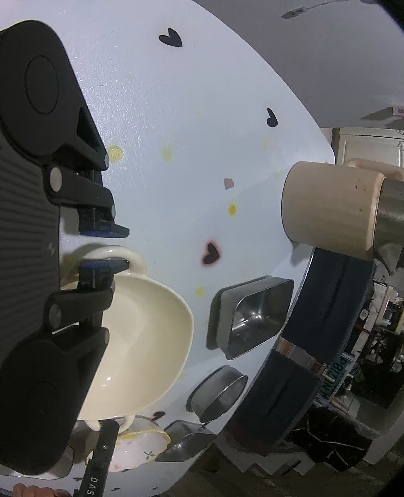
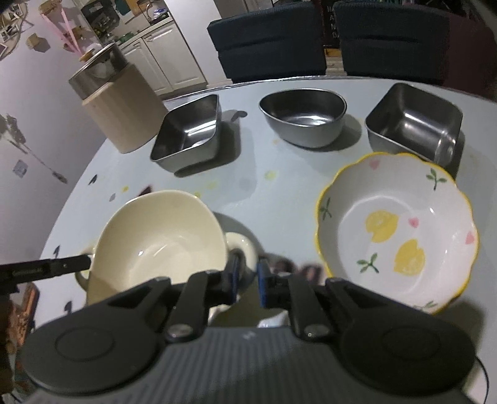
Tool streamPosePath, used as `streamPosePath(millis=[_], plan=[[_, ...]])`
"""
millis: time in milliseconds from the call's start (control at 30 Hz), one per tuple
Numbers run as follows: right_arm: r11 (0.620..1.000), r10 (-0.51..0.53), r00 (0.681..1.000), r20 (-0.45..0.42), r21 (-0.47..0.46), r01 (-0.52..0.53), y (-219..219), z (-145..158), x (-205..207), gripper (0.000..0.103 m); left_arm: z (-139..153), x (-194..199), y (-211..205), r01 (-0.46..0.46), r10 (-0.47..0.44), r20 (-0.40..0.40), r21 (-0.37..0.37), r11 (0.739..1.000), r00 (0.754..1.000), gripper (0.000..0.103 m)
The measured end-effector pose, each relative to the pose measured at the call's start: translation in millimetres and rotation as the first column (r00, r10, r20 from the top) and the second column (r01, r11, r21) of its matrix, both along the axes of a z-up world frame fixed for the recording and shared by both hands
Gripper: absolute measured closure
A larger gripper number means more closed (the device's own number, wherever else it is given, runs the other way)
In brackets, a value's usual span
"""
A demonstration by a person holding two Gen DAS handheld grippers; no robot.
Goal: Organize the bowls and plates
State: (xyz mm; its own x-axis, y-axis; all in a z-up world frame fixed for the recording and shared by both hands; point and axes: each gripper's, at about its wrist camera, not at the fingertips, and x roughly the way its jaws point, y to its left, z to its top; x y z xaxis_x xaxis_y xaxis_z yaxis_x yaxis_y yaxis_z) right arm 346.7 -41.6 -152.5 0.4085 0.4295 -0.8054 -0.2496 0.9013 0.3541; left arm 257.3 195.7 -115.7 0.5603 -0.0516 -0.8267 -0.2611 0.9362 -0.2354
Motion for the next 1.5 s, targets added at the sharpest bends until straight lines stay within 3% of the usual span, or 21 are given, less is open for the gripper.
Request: streamPosePath(millis=[167,300,367,500,533,733,800,933,1233,1500], plan=[[1.000,0.018,1.000,0.025,-0.009,-0.018,-1,4,-4,0.086,1,-4,4,-0.009,0.009,0.027,-0.003,1.000,1.000,0.052],[1.000,0.022,0.999,0.045,0.002,-0.022,-3,8,-4,0.084,6,-7,9,-0.025,0.027,0.062,-0.035,0.999,0.998,0.036],[1.000,0.018,0.998,0.057,0.013,-0.018,-6,11,-5,0.078,8,-8,9,-0.019,0.025,0.090,-0.061,0.998,0.996,0.016],[1.000,0.016,0.999,0.050,0.017,-0.017,-4,11,-2,0.051,7,-5,1,0.018,-0.012,0.099,-0.062,0.998,0.995,0.012],[1.000,0.023,0.999,0.046,0.011,-0.024,-2,10,-2,0.049,5,-4,-2,0.030,-0.024,0.095,-0.058,0.998,0.995,0.011],[0.998,0.068,0.997,0.024,-0.015,-0.067,14,4,0,0.046,-2,5,-12,0.073,-0.072,0.046,-0.028,0.997,0.996,0.015],[0.997,0.072,0.997,0.028,-0.033,-0.071,17,4,0,0.049,-4,6,-9,0.070,-0.069,0.034,-0.043,0.997,0.997,0.024],[0.996,0.069,0.997,0.028,-0.065,-0.067,21,1,3,0.069,-10,9,-5,0.063,-0.063,0.001,-0.057,0.996,0.998,0.044],[0.995,0.084,0.996,0.026,-0.060,-0.082,18,-3,5,0.071,-18,16,-4,0.073,-0.075,-0.036,-0.060,0.996,0.997,0.073],[0.996,0.082,0.996,0.020,-0.049,-0.081,16,-5,5,0.070,-20,19,-2,0.088,-0.091,-0.040,-0.062,0.994,0.995,0.077]])
